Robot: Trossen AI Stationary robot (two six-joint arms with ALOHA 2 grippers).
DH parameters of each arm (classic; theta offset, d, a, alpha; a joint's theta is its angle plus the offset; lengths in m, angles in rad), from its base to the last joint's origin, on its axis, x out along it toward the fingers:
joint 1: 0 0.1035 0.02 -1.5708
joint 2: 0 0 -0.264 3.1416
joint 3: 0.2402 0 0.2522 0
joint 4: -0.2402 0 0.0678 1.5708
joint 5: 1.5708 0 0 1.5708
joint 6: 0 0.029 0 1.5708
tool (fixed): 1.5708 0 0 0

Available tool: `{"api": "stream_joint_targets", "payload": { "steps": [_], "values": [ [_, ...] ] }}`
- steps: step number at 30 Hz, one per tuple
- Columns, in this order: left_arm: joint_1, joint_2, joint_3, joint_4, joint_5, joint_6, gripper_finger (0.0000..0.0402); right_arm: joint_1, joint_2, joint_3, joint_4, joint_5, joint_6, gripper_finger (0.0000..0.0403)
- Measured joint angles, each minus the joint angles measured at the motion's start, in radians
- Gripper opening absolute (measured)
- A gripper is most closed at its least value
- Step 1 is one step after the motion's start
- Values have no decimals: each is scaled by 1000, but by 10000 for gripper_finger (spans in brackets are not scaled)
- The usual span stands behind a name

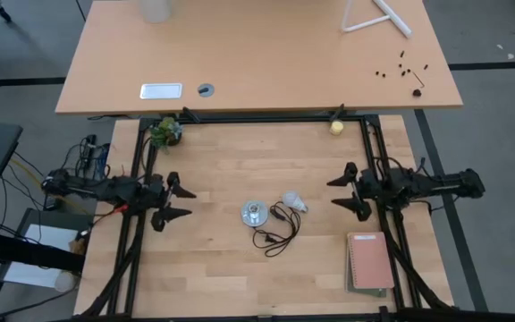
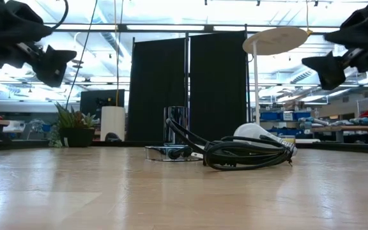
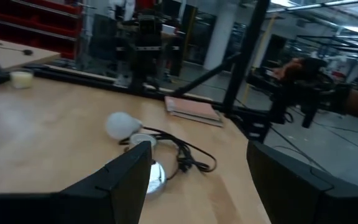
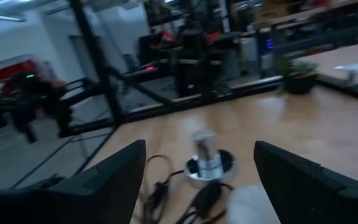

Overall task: Screw lightbulb
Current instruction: Return to Home Position

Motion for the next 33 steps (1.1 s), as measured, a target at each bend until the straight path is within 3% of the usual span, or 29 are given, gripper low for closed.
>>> {"api": "stream_joint_targets", "payload": {
  "steps": [18,33],
  "values": [
    [176,0,0,0,-1,0,268,-389,0,0,2,0,0,307],
    [230,5,-1,21,-7,0,268,-437,3,0,3,1,0,308]
  ]
}}
